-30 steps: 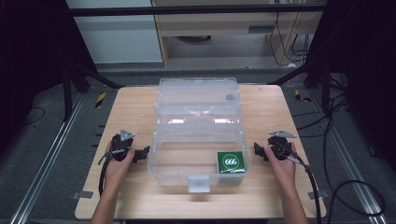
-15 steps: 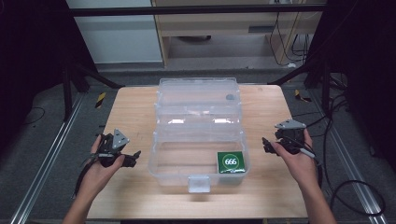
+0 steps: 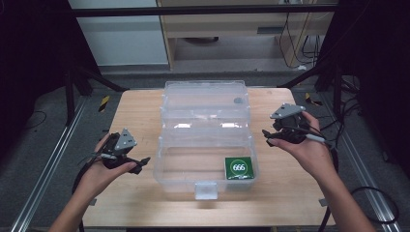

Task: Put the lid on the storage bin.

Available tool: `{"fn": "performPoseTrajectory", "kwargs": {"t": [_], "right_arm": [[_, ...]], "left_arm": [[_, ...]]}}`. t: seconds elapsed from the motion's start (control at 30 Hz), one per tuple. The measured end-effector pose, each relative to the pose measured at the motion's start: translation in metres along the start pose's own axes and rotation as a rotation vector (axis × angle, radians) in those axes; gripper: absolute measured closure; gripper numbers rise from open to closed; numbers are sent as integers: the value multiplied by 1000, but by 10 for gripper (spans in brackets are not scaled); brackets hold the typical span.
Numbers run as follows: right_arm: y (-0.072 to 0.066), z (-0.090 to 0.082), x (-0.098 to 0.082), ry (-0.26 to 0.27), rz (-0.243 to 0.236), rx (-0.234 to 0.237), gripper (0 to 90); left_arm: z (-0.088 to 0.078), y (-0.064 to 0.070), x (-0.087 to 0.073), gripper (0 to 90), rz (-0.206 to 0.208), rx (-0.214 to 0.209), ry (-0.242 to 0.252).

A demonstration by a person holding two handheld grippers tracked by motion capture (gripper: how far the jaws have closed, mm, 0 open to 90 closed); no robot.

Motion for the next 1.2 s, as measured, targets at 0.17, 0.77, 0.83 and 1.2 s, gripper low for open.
{"fn": "performPoseTrajectory", "kwargs": {"t": [0.17,0.77,0.83,1.2], "right_arm": [[-5,-10,23,12,-24,63,232],[-25,4,76,-16,-227,125,426],[-27,4,80,-15,-257,133,437],[-39,18,94,-29,-366,163,498]], "left_arm": [[-10,9,9,37,15,-11,28],[-7,66,29,62,147,-138,12],[-7,69,31,62,152,-154,16],[3,97,37,79,207,-236,-24]]}}
Point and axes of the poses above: each handheld gripper's, and its own axes: z roughly forward along the jaws, x roughly out of its top, y roughly to its right, the point moved 9 cm from there along z, roughly forward along the jaws, and after that the axes turned 3 degrees about -z, right-handed, at the moved point
